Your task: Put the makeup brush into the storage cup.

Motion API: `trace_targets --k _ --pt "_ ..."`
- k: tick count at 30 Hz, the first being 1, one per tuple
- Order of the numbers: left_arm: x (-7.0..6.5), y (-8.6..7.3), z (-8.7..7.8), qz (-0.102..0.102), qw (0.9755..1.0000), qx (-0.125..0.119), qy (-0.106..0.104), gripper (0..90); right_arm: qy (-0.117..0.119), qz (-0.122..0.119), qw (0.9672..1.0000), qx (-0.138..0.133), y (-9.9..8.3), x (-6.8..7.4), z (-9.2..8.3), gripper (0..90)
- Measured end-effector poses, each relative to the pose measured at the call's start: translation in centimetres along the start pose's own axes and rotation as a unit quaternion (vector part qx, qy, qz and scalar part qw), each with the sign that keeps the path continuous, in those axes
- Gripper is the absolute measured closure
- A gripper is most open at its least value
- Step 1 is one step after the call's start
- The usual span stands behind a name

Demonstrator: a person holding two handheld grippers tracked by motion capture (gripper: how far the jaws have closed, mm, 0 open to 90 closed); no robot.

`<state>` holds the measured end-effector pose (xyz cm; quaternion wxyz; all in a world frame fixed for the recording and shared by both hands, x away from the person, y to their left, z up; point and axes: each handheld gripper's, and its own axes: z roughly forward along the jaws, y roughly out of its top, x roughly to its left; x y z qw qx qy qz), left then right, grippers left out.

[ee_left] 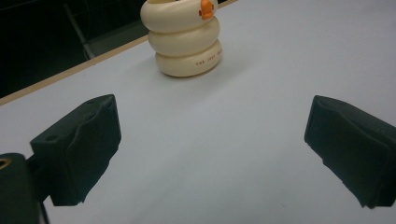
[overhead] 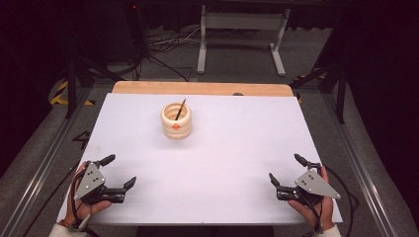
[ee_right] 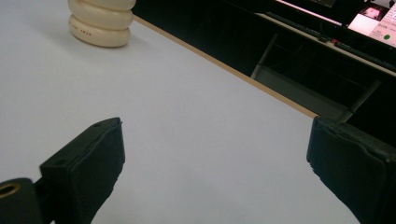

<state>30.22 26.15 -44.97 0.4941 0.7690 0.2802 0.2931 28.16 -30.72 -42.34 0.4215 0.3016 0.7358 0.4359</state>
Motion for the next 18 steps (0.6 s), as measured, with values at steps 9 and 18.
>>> trace_targets --k 9,18 --pt "0.09 0.0 -0.01 -0.003 1.0 -0.001 -0.001 5.2 0.0 0.001 1.0 -0.002 0.06 -0.04 -0.04 4.9" --pt "0.24 -0.05 0.06 -0.005 1.0 0.0 -0.001 5.3 -0.001 0.005 1.0 -0.003 -0.03 -0.25 -0.1 4.9"
